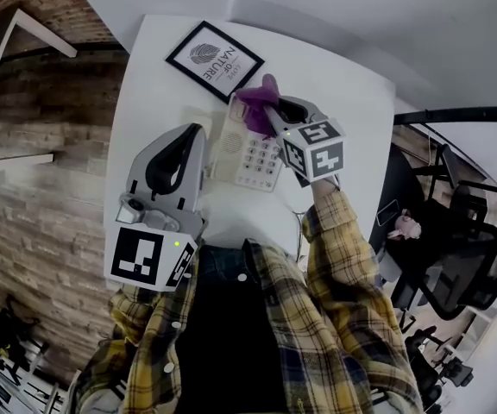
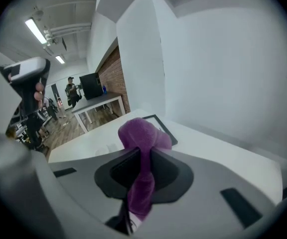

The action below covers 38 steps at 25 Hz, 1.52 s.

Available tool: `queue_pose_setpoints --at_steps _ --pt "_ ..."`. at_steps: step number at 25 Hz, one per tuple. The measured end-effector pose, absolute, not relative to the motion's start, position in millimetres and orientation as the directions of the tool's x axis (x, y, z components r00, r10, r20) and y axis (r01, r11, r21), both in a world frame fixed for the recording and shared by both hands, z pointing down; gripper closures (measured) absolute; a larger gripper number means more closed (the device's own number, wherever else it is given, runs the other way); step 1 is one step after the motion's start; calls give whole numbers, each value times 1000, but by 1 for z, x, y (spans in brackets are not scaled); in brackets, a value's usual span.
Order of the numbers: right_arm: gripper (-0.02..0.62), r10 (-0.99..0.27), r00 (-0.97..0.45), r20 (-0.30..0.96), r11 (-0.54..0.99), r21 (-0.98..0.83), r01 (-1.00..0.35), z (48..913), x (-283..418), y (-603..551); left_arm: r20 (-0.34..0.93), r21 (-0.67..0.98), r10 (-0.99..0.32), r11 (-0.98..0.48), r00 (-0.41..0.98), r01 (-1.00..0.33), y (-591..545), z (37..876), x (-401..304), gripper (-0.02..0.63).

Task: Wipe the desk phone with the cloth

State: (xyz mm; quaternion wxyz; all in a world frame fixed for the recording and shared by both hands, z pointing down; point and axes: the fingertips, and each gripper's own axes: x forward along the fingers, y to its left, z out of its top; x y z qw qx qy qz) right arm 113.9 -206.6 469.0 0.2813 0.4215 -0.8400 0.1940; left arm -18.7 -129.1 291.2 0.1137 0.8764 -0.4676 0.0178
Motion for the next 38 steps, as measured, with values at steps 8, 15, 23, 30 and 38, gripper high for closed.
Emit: queue_pose_setpoints --at_steps 8,15,23,30,38 --pt "535 -569 -464 679 537 -121 -835 499 111 -205 147 186 -815 -534 561 -825 -131 294 -18 592" --pt "535 -498 -505 705 538 -206 -818 509 105 -182 146 185 -807 -546 572 -817 -129 294 -13 592" --pt "535 -451 -522 724 564 -222 -795 519 95 -148 137 180 -807 -549 574 -816 -126 291 -15 592" --pt "535 -409 -534 740 575 -246 -781 525 89 -127 128 179 -806 -554 577 -813 -121 287 -17 592" --pt "535 -343 -556 757 596 -283 -752 539 78 -85 126 178 -801 -562 585 -808 -116 288 -15 592"
